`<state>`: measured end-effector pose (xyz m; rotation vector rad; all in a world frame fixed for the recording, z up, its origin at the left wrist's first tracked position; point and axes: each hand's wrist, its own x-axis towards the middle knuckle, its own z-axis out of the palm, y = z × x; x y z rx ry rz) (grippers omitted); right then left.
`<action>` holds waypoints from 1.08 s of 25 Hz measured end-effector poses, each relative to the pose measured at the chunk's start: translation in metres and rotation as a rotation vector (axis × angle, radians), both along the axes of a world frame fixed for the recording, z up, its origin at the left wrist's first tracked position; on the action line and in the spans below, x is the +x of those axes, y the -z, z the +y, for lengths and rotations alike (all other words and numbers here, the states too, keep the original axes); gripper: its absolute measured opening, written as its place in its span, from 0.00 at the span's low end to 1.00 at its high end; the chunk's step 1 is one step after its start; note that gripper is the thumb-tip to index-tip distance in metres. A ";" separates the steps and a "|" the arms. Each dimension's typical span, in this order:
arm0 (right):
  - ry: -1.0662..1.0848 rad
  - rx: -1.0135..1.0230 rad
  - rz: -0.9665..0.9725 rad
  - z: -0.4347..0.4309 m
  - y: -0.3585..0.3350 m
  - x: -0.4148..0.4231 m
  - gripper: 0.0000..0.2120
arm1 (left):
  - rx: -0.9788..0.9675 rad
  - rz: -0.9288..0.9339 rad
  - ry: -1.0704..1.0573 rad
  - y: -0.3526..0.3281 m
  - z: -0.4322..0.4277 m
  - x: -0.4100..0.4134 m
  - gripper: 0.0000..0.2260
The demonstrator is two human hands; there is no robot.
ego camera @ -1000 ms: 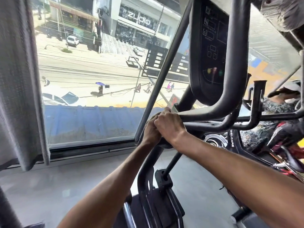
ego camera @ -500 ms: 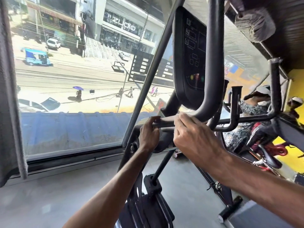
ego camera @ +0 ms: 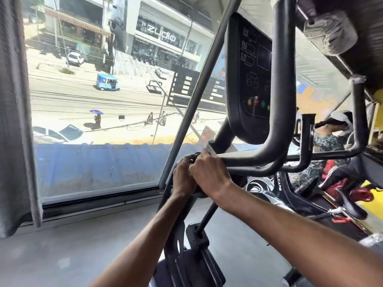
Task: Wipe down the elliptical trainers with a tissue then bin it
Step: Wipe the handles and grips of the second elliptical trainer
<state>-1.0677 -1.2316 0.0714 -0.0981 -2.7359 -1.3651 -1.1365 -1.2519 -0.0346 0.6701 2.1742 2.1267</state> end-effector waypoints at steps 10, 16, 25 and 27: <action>-0.050 0.024 -0.045 -0.003 -0.014 0.006 0.09 | 0.081 0.003 0.130 -0.020 -0.024 0.012 0.20; -0.229 0.010 0.045 0.001 -0.064 0.082 0.04 | 0.114 0.208 0.063 -0.067 -0.010 0.054 0.12; -0.615 -0.032 0.183 0.032 -0.104 0.135 0.15 | 0.392 0.150 0.010 -0.119 -0.019 0.107 0.12; -0.700 0.016 0.256 0.046 -0.106 0.137 0.14 | 0.433 0.109 0.035 -0.128 -0.020 0.120 0.13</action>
